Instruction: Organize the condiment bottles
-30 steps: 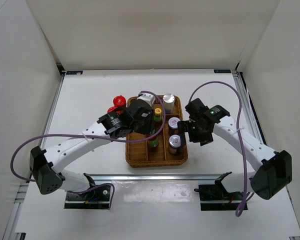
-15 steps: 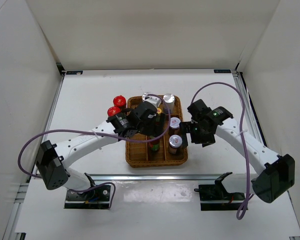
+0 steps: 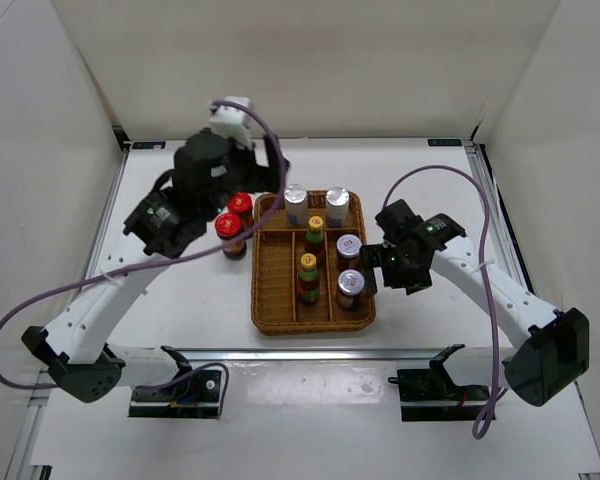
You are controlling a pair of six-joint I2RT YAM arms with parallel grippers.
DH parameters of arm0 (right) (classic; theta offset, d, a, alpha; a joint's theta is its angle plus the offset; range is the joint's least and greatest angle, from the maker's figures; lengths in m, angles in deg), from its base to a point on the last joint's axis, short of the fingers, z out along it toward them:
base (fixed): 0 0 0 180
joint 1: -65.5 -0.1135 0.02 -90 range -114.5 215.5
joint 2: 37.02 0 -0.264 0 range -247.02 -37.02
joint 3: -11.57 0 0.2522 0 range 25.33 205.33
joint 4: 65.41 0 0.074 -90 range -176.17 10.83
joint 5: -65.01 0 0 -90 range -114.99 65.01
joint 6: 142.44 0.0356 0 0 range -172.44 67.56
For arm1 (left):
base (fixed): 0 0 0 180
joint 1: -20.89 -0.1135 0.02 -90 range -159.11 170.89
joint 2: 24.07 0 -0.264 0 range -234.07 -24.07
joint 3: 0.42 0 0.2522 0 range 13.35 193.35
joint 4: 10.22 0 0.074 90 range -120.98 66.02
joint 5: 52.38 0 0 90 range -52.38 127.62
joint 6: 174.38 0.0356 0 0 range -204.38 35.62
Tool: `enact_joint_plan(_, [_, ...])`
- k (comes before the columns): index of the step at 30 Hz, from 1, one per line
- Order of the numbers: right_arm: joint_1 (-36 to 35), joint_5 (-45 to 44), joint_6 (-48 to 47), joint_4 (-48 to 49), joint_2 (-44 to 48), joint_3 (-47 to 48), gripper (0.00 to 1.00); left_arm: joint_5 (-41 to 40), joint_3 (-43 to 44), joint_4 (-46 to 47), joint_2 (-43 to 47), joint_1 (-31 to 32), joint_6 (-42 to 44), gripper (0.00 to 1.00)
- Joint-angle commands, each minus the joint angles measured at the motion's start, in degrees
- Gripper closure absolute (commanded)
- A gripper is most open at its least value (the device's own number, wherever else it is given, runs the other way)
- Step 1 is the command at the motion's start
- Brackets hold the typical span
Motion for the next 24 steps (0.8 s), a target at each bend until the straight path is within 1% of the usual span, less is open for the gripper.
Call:
enact_joint_plan(1, [0.5, 0.1, -1.3, -0.2, 0.8, 0.5, 0.0, 2.1, -0.9, -3.9, -3.8, -7.7, 0.6, 0.0])
enact_joint_plan(2, [0.5, 0.1, -1.3, -0.2, 0.8, 0.5, 0.0, 4.1, -1.5, -3.9, -5.8, -10.9, 0.5, 0.0])
enact_joint_plan(4, [0.5, 1.0, -2.0, -0.2, 0.8, 0.5, 0.0, 5.1, -1.5, -4.5, -7.6, -13.2, 0.0, 0.0])
enact_joint_plan(5, [0.5, 1.1, -2.7, 0.4, 0.8, 0.5, 0.0, 5.9, -2.2, -4.5, -9.3, -15.2, 0.0, 0.0])
enact_joint_plan(8, [0.5, 2.6, -3.2, 1.0, 2.0, 0.5, 0.0, 9.7, -1.6, -4.0, -13.2, -18.2, 0.0, 0.0])
enact_joint_plan(9, [0.5, 2.6, -3.8, 1.0, 2.5, 0.0, 0.0, 9.7, -1.6, -4.0, -15.2, -19.4, 0.0, 0.0])
enact_joint_plan(14, [0.5, 3.7, -3.8, 0.4, 3.1, 0.0, 0.0, 11.2, -5.0, -2.8, -19.2, -21.7, -1.0, 0.0])
enact_joint_plan(16, [0.5, 3.7, -4.3, -0.8, 3.6, 0.6, 0.0, 11.2, -6.9, -1.3, -21.3, -22.9, -2.7, 0.0])
enact_joint_plan(18, [0.5, 4.9, -4.3, -1.3, 4.1, 0.6, 0.0, 11.8, -8.1, -0.6, -22.7, -22.9, -3.5, 0.0])
enact_joint_plan(24, [0.5, 5.4, -4.9, -1.8, 4.8, 0.6, 0.0, 11.8, -6.9, -0.6, -28.6, -22.9, -5.4, 0.0])
